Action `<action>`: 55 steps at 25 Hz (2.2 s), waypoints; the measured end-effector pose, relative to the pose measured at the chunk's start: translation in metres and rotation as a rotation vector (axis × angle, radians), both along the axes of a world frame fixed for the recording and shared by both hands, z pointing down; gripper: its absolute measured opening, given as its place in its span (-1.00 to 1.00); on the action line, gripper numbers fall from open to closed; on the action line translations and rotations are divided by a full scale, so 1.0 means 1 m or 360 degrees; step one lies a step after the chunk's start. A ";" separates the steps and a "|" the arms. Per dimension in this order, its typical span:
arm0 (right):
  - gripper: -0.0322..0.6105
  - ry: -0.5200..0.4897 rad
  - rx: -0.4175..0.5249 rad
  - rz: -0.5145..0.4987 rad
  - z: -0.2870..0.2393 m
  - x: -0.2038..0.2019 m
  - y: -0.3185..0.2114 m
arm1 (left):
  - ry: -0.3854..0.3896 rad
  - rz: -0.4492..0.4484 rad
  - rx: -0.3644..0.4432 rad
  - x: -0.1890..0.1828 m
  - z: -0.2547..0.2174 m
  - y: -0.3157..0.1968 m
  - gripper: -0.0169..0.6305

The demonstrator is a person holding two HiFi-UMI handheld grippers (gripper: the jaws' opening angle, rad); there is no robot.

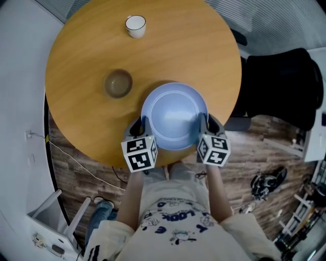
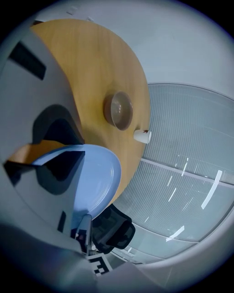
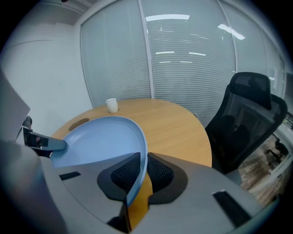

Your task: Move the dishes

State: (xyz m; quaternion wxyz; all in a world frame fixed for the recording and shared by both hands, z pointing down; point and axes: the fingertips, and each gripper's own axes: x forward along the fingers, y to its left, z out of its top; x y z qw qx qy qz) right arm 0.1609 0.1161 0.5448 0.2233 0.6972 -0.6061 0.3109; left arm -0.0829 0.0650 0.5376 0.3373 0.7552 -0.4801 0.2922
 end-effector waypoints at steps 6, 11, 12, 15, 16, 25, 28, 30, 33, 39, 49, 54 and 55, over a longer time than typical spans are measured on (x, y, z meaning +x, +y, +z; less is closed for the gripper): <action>-0.76 0.0035 0.0030 0.0025 -0.018 0.013 -0.025 | 0.0004 0.0063 0.0059 0.015 -0.022 -0.031 -0.82; -0.76 0.0062 0.0047 0.0011 -0.032 0.023 -0.054 | 0.0005 0.0089 0.0135 0.026 -0.039 -0.065 -0.82; -0.76 0.0068 0.0056 0.0005 -0.036 0.027 -0.060 | 0.0015 0.0087 0.0140 0.029 -0.043 -0.071 -0.82; -0.76 0.0077 0.0082 -0.0013 -0.044 0.038 -0.080 | 0.0036 0.0081 0.0147 0.041 -0.049 -0.088 -0.82; -0.76 0.0079 0.0088 -0.0020 -0.045 0.043 -0.087 | 0.0037 0.0079 0.0151 0.045 -0.049 -0.094 -0.82; -0.76 0.0036 0.0030 -0.0084 -0.038 0.080 -0.142 | 0.0030 0.0014 0.0117 0.083 -0.048 -0.152 -0.82; -0.76 0.0017 0.0003 -0.0099 -0.029 0.090 -0.156 | 0.0000 0.0013 0.0108 0.094 -0.040 -0.168 -0.82; -0.76 0.0008 -0.0021 -0.0111 -0.021 0.095 -0.166 | -0.0017 0.0011 0.0089 0.099 -0.033 -0.177 -0.82; -0.76 -0.0002 -0.0054 -0.0129 -0.011 0.099 -0.176 | -0.0032 0.0003 0.0052 0.103 -0.021 -0.185 -0.82; -0.76 0.0016 -0.0115 -0.0149 0.005 0.105 -0.186 | -0.0059 -0.0019 -0.0002 0.106 -0.002 -0.193 -0.82; -0.76 0.0019 -0.0185 -0.0150 0.025 0.109 -0.186 | -0.0081 -0.0023 -0.0082 0.110 0.022 -0.190 -0.82; -0.76 0.0060 -0.0179 -0.0175 0.029 0.110 -0.187 | -0.0067 -0.0047 -0.0080 0.111 0.026 -0.194 -0.82; -0.76 0.0062 -0.0172 -0.0178 0.029 0.110 -0.188 | -0.0061 -0.0052 -0.0074 0.111 0.025 -0.194 -0.82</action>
